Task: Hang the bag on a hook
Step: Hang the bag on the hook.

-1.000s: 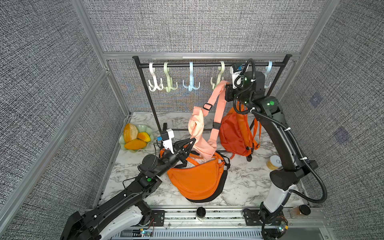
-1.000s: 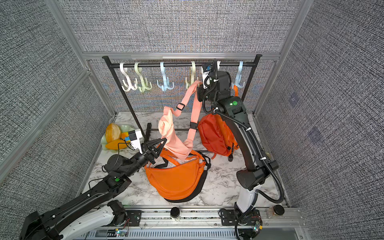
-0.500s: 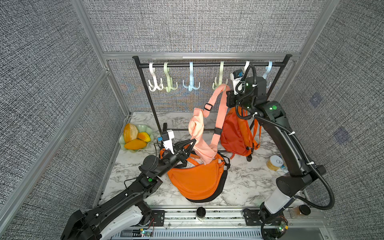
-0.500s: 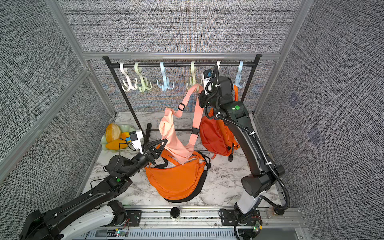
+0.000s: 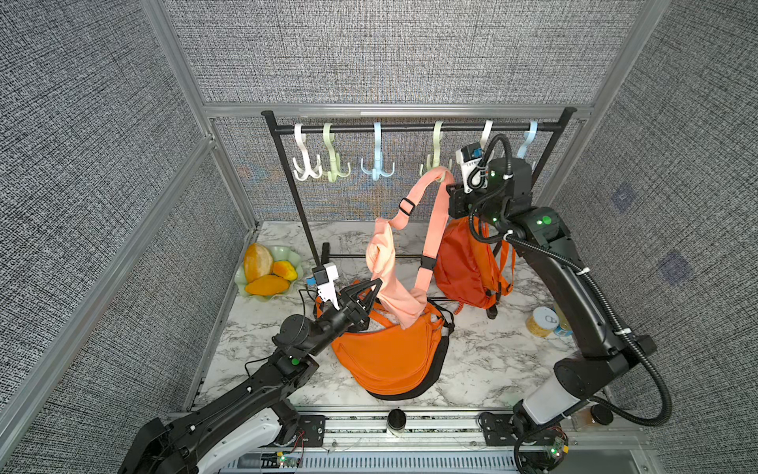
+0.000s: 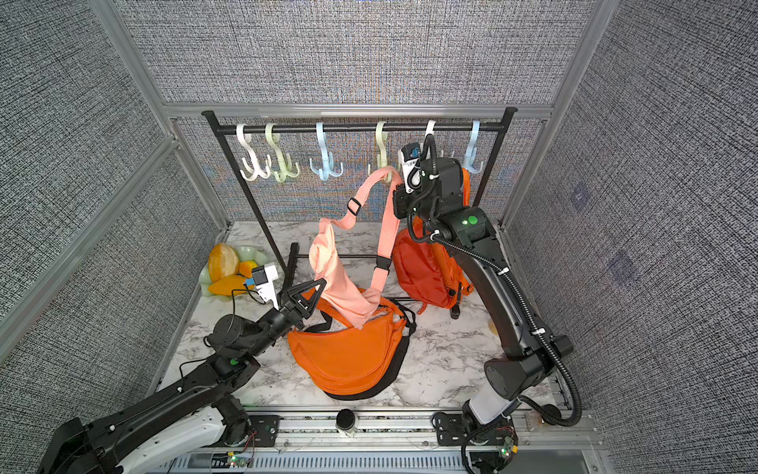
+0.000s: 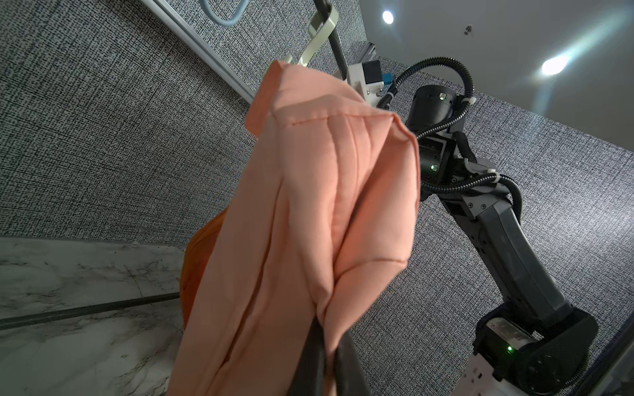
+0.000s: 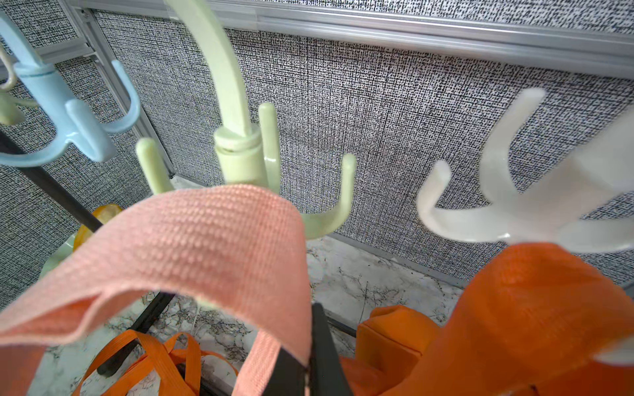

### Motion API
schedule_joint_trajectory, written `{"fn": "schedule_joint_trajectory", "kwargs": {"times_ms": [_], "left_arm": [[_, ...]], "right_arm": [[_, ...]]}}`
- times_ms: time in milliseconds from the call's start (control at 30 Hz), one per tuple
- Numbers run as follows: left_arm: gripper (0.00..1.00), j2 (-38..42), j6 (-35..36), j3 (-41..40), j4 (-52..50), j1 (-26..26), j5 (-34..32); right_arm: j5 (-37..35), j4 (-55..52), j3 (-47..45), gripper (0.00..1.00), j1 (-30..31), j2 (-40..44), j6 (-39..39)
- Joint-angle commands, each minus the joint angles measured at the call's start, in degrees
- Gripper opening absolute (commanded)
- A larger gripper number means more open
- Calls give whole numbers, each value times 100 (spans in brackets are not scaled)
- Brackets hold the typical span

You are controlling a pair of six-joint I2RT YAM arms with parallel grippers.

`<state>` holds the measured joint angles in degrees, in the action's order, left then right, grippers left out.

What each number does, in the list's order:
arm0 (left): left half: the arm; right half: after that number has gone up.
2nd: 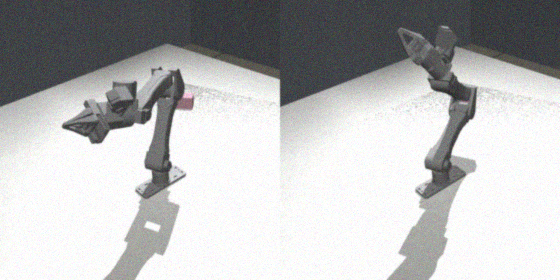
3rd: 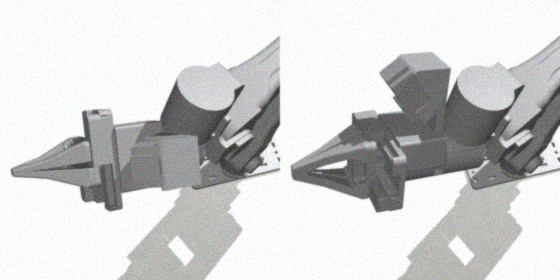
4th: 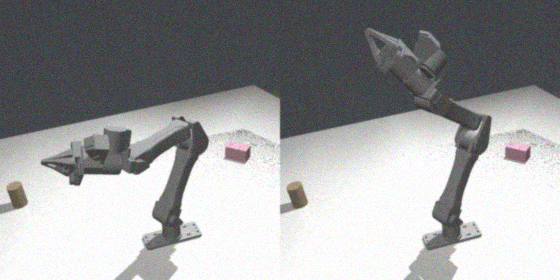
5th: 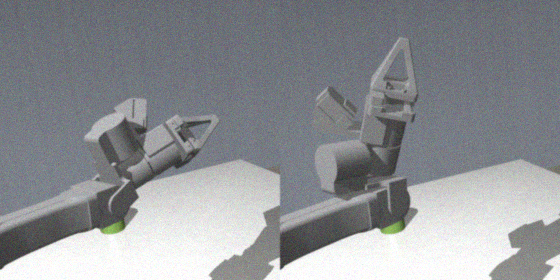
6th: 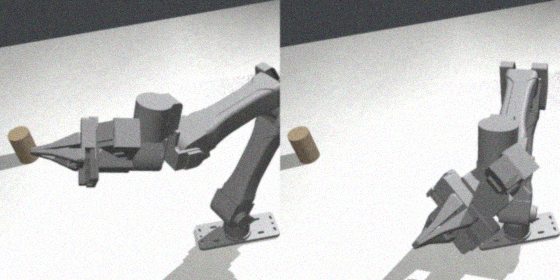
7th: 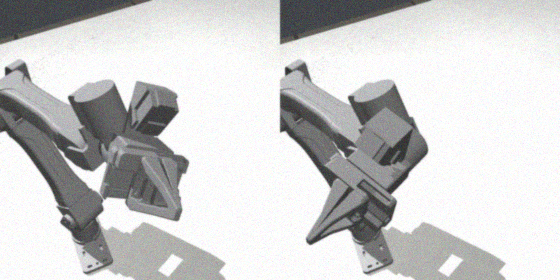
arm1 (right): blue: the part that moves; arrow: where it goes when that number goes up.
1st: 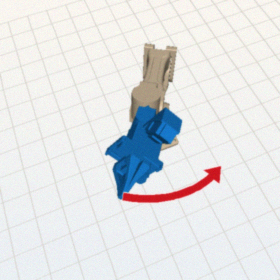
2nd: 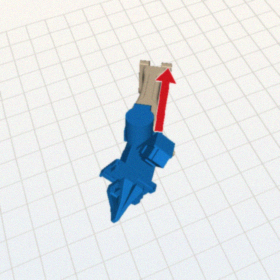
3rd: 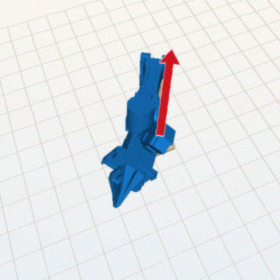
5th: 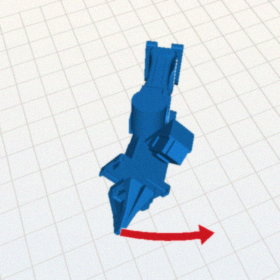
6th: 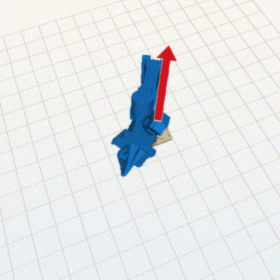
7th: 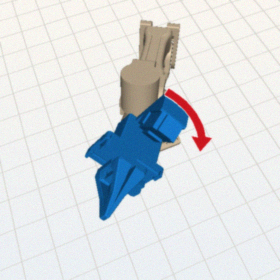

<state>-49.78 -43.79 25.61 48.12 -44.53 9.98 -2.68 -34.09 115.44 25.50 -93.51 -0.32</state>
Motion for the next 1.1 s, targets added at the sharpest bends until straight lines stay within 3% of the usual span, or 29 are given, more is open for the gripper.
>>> {"fn": "schedule_joint_trajectory", "kwargs": {"times_ms": [0,267,433,500,833,1067], "left_arm": [[0,-44,-138,39,381,-3,0],[0,-217,-156,344,260,-4,112],[0,-341,-187,468,284,-3,160],[0,-389,-233,492,295,-3,189],[0,-477,-446,160,523,-2,110],[0,-642,-487,35,515,5,34]], "right_arm": [[-3,103,237,0,-9,-107,-6],[-260,-1010,1944,0,-74,-1003,-6],[-421,-1291,2329,0,-62,-1281,-6],[-490,-1371,2340,0,-45,-1331,461],[-691,-1181,1519,0,78,-1039,593],[-749,-874,725,8,87,-387,529]]}}
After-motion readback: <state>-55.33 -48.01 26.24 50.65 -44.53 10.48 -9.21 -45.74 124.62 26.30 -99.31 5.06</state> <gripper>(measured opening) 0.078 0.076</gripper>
